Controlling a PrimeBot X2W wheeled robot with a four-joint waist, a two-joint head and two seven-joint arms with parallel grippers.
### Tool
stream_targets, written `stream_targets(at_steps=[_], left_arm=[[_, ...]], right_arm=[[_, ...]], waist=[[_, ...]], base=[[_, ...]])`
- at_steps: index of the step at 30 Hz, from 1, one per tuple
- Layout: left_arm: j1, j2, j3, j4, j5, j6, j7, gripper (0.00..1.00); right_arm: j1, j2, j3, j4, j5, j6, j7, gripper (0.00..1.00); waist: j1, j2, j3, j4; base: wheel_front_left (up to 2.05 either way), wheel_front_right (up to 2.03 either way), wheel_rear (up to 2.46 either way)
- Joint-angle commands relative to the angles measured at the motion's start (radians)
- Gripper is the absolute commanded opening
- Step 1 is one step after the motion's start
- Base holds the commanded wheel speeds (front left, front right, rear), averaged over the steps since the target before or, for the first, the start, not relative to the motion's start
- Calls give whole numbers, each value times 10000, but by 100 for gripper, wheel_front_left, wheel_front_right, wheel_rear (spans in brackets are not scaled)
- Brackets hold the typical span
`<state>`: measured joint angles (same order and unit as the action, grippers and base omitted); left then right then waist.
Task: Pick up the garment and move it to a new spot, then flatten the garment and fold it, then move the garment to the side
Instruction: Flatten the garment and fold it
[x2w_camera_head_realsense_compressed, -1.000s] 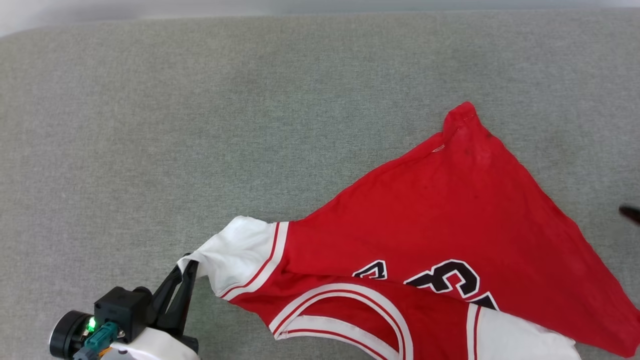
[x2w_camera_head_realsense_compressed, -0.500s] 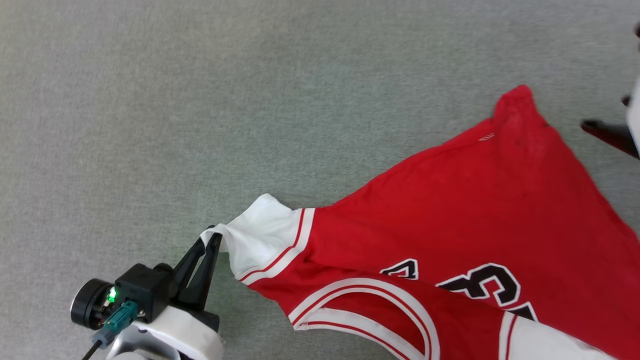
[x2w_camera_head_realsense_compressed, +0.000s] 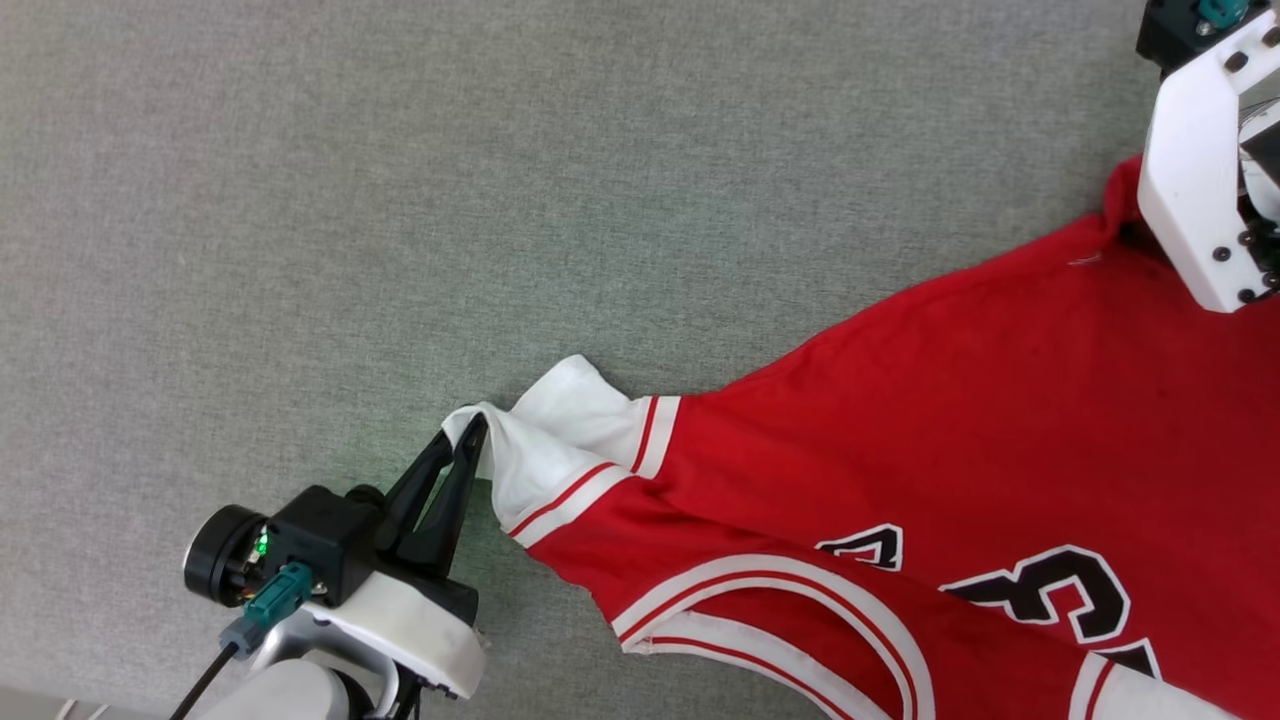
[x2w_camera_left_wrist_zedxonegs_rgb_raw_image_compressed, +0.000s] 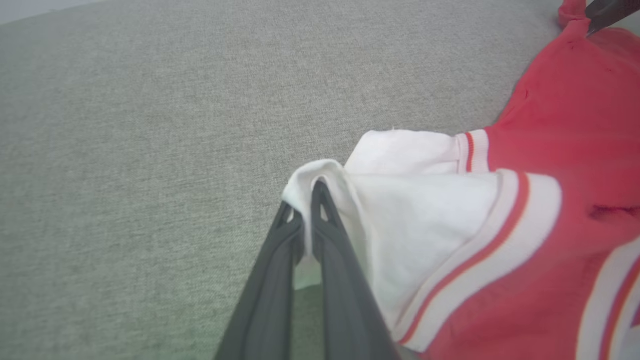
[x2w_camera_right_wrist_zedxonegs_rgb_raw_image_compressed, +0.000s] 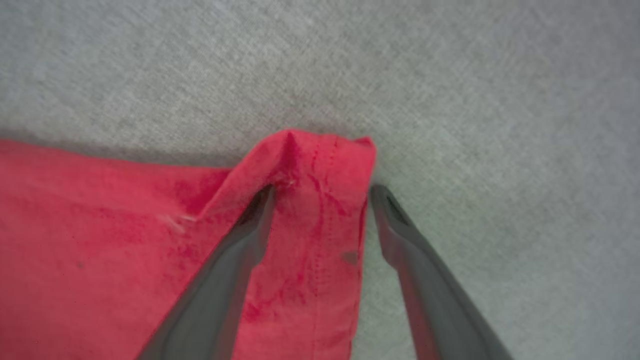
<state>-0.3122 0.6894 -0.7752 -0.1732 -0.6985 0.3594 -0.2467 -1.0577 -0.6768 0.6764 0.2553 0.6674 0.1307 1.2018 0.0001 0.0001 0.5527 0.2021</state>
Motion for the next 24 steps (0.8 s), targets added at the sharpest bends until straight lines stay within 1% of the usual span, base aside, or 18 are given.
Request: stream_targets(at_steps=[1, 5, 6, 7, 8, 11, 16, 20, 24], left_arm=[[-149, -69, -3, 68, 52, -61, -50, 0], [-242, -186, -17, 276, 47, -149, -62, 0], [-227, -191, -14, 328, 27, -156, -68, 0], [-204, -190, -5, 368, 16, -160, -76, 0], [-171, -180, 11, 400, 1, -157, -82, 0], [-67, -49, 99, 455, 19, -100, -99, 0], [-203, 345, 258, 282, 127, -56, 13, 0], [-768, 713, 474, -9, 306, -56, 271, 0], [-1645, 1046, 707, -373, 486, -251, 675, 0]], right_arm=[[233, 3, 344, 262, 142, -2, -6, 100], [634, -60, 940, 587, 529, -2, -254, 100], [646, -123, 1071, 602, 605, 0, -308, 76], [591, -168, 1143, 579, 694, 1, -453, 9], [511, -184, 1165, 546, 794, 1, -624, 0], [153, -161, 1070, 470, 1036, 0, -1369, 0], [-213, -371, 1060, 386, 1559, -2, -2600, 0], [-368, -735, 1271, -46, 1859, -2, -3699, 0], [-706, -1011, 1269, -377, 1880, -2, -4858, 0]], waist=[[-1, -1, 143, 121], [-1, -1, 123, 118], [-1, -1, 66, 92], [-1, -1, -10, 57], [-1, -1, -102, 16], [-1, -1, -520, -175], [-1, -1, -1356, -495], [-1, -1, -1885, -742], [-1, -1, -2107, -1070]], base=[[0, 0, 0], [0, 0, 0], [0, 0, 0], [0, 0, 0], [0, 0, 0], [0, 0, 0], [0, 0, 0], [0, 0, 0], [0, 0, 0]])
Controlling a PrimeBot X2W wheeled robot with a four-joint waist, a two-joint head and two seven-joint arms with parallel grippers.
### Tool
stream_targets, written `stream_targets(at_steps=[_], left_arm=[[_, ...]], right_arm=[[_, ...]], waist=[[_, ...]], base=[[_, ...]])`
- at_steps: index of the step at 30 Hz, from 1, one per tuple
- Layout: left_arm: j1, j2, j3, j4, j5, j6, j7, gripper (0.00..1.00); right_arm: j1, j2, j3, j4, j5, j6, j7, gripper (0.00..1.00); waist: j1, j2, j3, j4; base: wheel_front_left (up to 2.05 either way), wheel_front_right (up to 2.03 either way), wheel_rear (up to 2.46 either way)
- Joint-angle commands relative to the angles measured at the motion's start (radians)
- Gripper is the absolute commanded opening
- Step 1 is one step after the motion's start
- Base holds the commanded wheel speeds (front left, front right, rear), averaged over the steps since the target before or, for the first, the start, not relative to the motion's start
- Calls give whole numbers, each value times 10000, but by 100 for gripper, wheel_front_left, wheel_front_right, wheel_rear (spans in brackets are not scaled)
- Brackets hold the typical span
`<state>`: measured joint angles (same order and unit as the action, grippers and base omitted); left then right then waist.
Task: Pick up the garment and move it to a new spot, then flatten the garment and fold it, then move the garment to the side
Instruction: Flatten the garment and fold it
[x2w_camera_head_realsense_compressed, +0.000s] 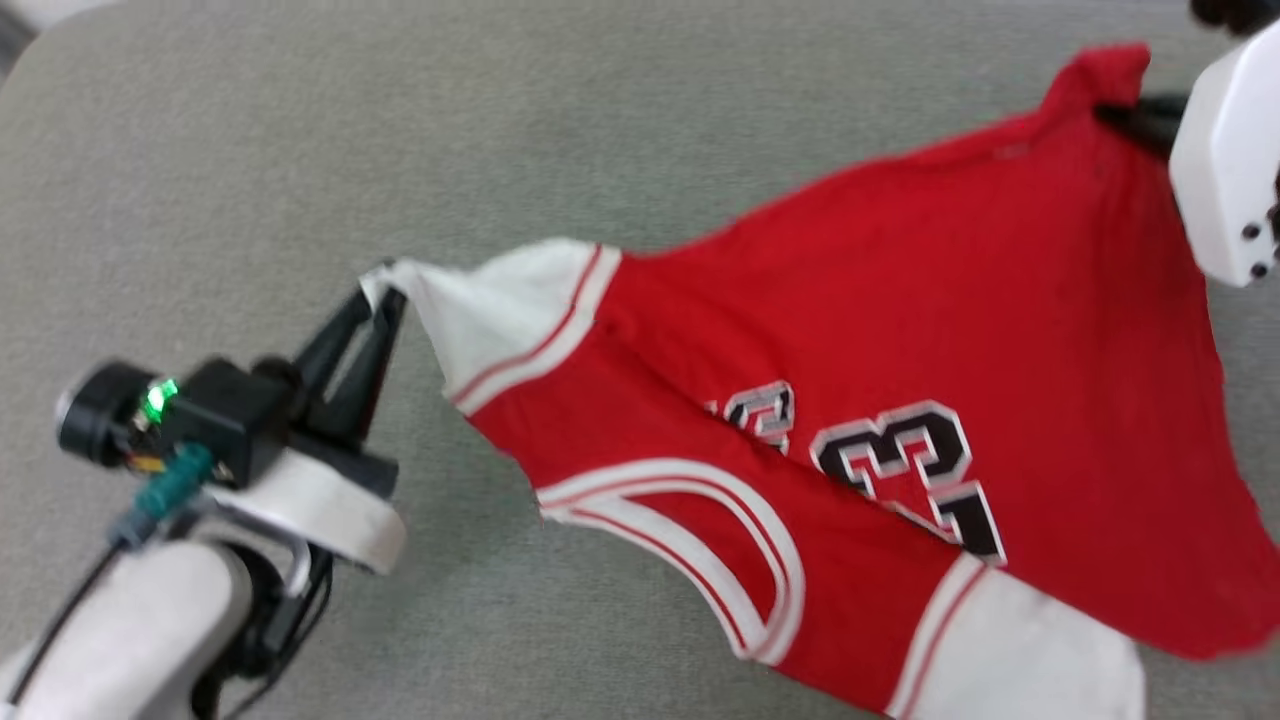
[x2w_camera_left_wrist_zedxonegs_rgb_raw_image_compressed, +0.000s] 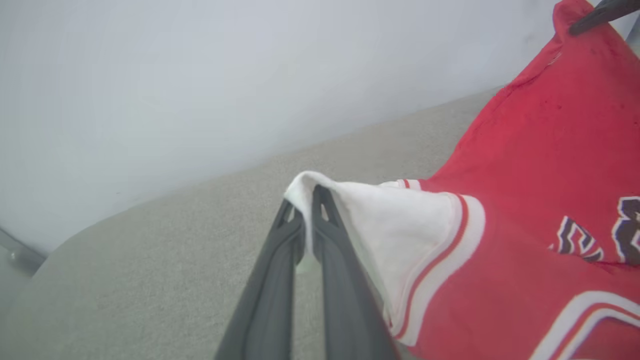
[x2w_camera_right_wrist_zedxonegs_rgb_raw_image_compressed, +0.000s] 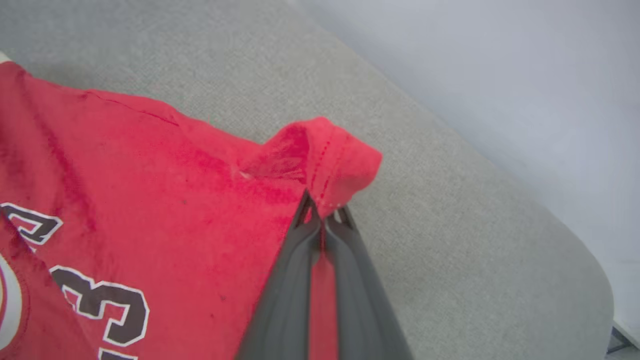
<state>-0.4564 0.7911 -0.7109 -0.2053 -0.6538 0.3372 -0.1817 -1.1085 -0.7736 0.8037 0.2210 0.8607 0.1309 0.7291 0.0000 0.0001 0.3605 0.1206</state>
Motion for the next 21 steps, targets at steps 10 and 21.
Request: stream_targets(at_steps=[10, 21], left_arm=[[-3240, 288, 836, -76, 173, -844, 1040, 0], [-7566, -392, 1477, 1290, 73, -2163, 1944, 0]], right_arm=[[-1215, 515, -866, 327, -977, -4, -2870, 0], [-3235, 1780, -2788, 1397, -3058, -7, -4040, 0]], waist=[[0, -1, 79, -939], [0, -1, 1172, -1252]], base=[[0, 0, 0], [0, 0, 0]])
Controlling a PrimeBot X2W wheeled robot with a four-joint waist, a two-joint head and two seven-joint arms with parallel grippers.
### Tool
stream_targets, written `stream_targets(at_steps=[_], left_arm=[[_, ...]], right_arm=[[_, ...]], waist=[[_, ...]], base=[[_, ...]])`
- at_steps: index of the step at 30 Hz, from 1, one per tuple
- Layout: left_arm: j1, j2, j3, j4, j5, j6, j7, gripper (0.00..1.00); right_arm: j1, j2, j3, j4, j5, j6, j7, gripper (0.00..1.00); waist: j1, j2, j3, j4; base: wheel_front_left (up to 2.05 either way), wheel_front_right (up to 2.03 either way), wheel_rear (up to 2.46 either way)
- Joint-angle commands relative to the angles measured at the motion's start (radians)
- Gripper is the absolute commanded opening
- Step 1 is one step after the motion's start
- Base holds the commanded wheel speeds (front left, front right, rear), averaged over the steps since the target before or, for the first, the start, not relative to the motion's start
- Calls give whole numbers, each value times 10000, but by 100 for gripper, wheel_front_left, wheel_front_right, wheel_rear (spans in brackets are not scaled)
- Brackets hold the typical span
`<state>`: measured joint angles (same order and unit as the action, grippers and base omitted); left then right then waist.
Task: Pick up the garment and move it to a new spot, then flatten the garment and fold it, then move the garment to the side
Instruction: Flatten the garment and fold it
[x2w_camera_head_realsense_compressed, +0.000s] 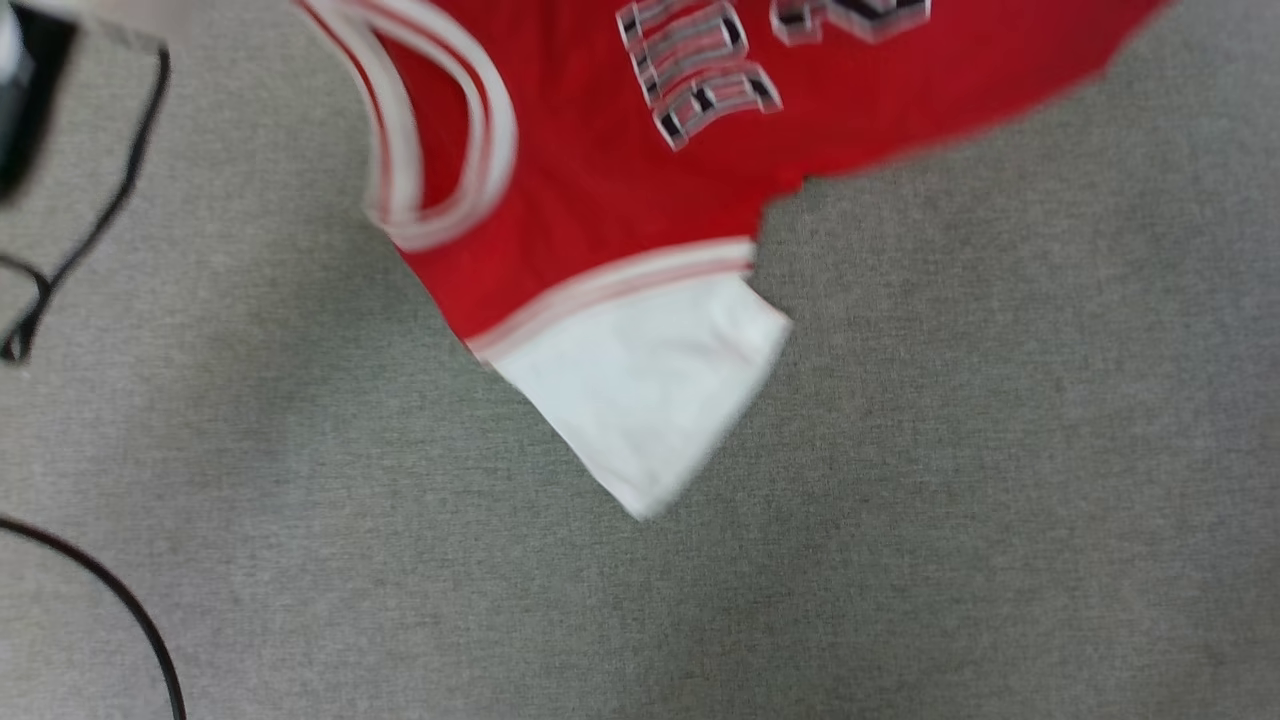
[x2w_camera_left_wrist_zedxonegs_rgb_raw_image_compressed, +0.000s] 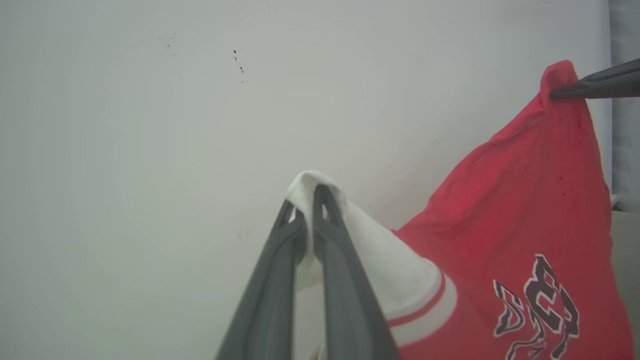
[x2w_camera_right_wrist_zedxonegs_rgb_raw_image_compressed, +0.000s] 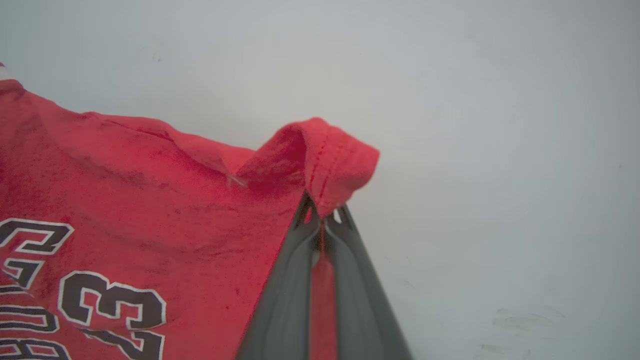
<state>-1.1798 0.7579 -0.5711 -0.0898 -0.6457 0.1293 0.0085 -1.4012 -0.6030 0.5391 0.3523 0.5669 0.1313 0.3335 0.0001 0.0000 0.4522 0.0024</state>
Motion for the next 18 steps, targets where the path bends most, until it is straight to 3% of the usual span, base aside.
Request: stream_targets(at_steps=[1, 12, 18], left_arm=[[-775, -125, 124, 347, -6, -222, 107, 0], [-5236, -1319, 78, 3350, 334, -1674, 245, 0], [-6921, -1789, 36, 4722, 481, -2080, 94, 0]], right_arm=[[-577, 218, -269, 190, -294, -9, -87, 0], [-3460, 1026, -785, 1701, -1776, -9, -346, 0], [-4586, 1209, -811, 2440, -2237, -9, -765, 0]], waist=[[-1, 0, 367, -80], [-1, 0, 1189, -22], [-1, 0, 1483, -13]], base=[[0, 0, 0], [0, 0, 0], [0, 0, 0]])
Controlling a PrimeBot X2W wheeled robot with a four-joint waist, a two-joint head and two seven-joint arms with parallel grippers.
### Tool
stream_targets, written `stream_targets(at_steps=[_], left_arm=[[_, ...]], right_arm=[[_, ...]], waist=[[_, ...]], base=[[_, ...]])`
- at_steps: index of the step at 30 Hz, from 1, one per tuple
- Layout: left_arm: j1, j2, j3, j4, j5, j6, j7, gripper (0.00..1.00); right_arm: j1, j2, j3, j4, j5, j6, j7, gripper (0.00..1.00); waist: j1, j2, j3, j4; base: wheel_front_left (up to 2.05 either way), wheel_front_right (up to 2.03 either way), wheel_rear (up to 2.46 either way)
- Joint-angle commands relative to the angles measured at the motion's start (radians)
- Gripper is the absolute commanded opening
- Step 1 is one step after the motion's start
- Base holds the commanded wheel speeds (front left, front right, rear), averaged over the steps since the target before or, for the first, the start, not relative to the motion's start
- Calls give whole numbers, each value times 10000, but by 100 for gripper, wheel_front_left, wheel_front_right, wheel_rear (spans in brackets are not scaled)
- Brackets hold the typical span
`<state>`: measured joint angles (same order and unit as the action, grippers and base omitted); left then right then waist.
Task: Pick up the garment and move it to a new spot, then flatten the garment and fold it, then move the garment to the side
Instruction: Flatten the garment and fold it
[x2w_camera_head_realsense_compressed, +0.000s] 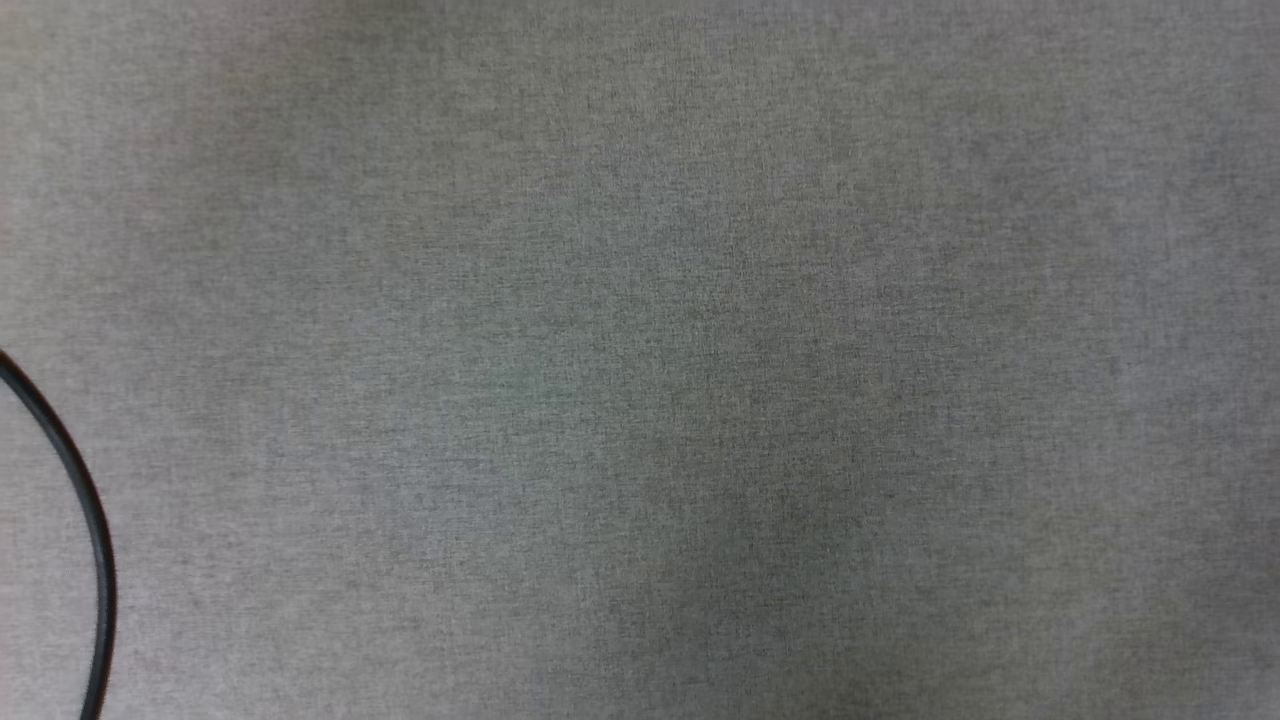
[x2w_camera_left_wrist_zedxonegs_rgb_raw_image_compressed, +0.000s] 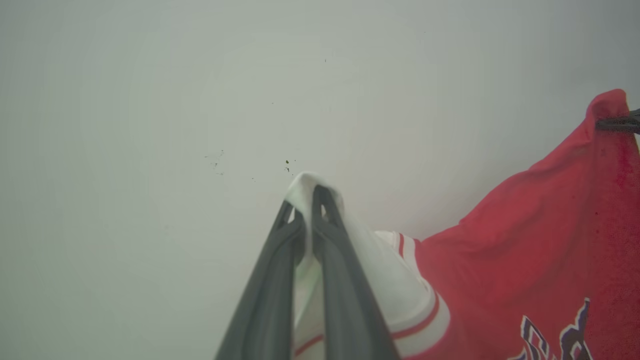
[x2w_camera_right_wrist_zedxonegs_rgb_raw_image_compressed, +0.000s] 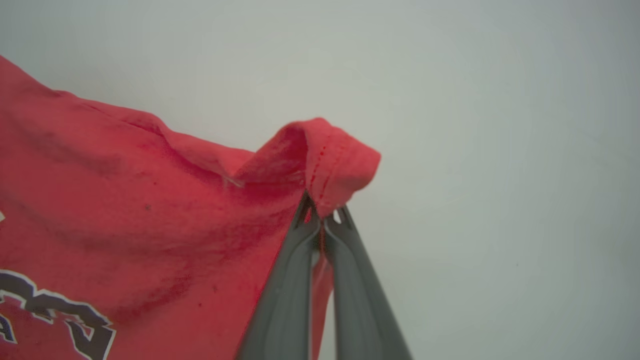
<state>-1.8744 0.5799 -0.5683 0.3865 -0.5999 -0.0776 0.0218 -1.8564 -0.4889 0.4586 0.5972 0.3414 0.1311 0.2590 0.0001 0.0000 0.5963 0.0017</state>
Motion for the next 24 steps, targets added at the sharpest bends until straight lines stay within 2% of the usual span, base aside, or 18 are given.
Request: stream_targets(at_steps=[1, 6, 12, 18, 24], left_arm=[[-242, -77, -34, 171, 71, -67, -69, 0], [-1196, -331, -238, 1269, 206, -271, -344, 0], [-1273, -587, -590, 2251, 108, -421, -817, 0], [-370, -657, -1124, 2781, -123, -496, -1266, 0], [1375, -606, -1635, 2951, -540, -504, -1739, 0]], right_arm=[[-193, 125, 3, 142, 11, -7, -78, 0], [-762, 280, 142, 823, -221, -7, -519, 0], [-609, 540, 498, 1617, -29, -7, -802, 0], [186, 801, 1213, 2193, 274, -7, -1232, 0], [1444, 1061, 1827, 2661, 831, -7, -1842, 0]], waist=[[-1, 0, 111, -29], [-1, 0, 426, -114], [-1, 0, 669, -130], [-1, 0, 621, -182], [-1, 0, 204, -179]], base=[[0, 0, 0], [0, 0, 0], [0, 0, 0], [0, 0, 0], [0, 0, 0]])
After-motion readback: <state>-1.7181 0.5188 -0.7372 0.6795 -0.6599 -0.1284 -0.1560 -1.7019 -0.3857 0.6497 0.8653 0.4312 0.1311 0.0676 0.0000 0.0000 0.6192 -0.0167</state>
